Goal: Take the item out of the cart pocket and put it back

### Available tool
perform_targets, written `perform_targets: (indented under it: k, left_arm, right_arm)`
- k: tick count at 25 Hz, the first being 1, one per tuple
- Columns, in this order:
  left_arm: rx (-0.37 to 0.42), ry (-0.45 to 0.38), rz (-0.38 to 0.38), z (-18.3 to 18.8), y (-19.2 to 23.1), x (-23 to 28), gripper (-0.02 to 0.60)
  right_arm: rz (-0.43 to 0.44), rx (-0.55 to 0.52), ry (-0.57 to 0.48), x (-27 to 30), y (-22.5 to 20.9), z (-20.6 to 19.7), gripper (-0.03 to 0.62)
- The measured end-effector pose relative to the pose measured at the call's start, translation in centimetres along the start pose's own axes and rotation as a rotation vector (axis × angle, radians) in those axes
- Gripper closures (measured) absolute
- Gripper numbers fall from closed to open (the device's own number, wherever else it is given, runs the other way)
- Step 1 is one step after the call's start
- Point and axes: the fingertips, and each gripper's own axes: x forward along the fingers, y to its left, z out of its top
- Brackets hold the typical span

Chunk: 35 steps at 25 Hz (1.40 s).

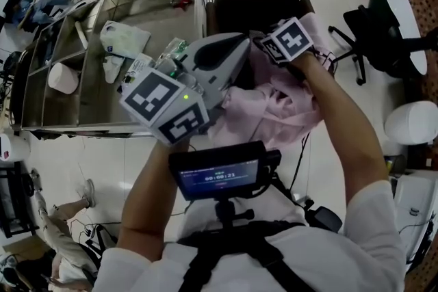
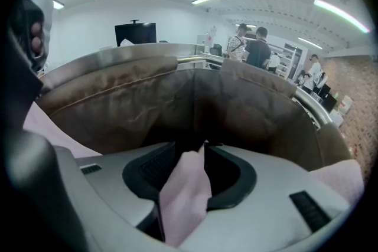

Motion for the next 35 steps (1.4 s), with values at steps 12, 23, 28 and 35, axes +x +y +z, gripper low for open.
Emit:
perform_targets:
  k: [12,23,28,35]
  left_arm:
    - [-0.019,0.007,-0.017,0.0,-0.4,0.2,0.575]
    - [-0.022,0.007,-0.039,-0.1,-1.9,-0.2,0.575]
    - [-0.023,0.007,-0.061,-0.6,-3.0,-0.8,0.575]
    - [-0.042,0.011,-0.094,-0.6,-3.7,-0.8,0.575]
  right_arm:
    - [-0.041,0.036,-0.105,-2.5,-0.9,1.7,0.431]
    - [-0.154,0.063,-0.272,-8.8,-1.3,5.1,0.480]
    - [-0.182,0.076,-0.360,-12.0,0.2,6.2,0.511]
    - [-0.210,0.105,-0.384,-14.5,0.9,6.0,0.511]
